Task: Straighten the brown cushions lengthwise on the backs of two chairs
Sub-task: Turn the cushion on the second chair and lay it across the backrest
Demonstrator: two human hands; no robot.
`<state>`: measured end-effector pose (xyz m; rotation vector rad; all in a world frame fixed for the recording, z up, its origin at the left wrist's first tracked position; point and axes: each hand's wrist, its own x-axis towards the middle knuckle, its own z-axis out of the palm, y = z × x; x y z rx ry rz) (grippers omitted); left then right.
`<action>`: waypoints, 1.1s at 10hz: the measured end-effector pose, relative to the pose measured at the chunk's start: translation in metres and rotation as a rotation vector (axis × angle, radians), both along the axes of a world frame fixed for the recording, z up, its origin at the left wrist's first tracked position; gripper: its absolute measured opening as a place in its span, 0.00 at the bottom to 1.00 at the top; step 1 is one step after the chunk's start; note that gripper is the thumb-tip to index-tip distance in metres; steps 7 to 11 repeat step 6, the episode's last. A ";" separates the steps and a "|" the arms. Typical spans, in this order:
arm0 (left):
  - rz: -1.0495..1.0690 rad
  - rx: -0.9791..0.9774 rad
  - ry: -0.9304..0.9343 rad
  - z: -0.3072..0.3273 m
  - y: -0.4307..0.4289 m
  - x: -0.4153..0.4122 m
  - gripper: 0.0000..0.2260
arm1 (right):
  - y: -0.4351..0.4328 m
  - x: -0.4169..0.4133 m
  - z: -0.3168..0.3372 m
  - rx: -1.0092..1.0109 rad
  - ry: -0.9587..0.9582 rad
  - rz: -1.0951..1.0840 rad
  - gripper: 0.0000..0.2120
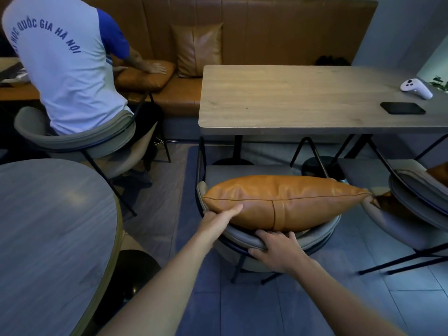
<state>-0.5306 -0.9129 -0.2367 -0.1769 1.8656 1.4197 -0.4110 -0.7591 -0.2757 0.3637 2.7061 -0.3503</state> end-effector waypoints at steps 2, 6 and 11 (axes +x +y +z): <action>-0.763 -0.584 0.361 0.027 -0.017 -0.005 0.24 | 0.020 -0.005 0.051 -0.187 -0.026 -0.085 0.25; -0.780 -0.861 0.866 0.222 0.068 0.012 0.25 | 0.097 -0.004 0.247 -0.183 0.243 -0.082 0.28; -0.780 -0.861 0.866 0.222 0.068 0.012 0.25 | 0.097 -0.004 0.247 -0.183 0.243 -0.082 0.28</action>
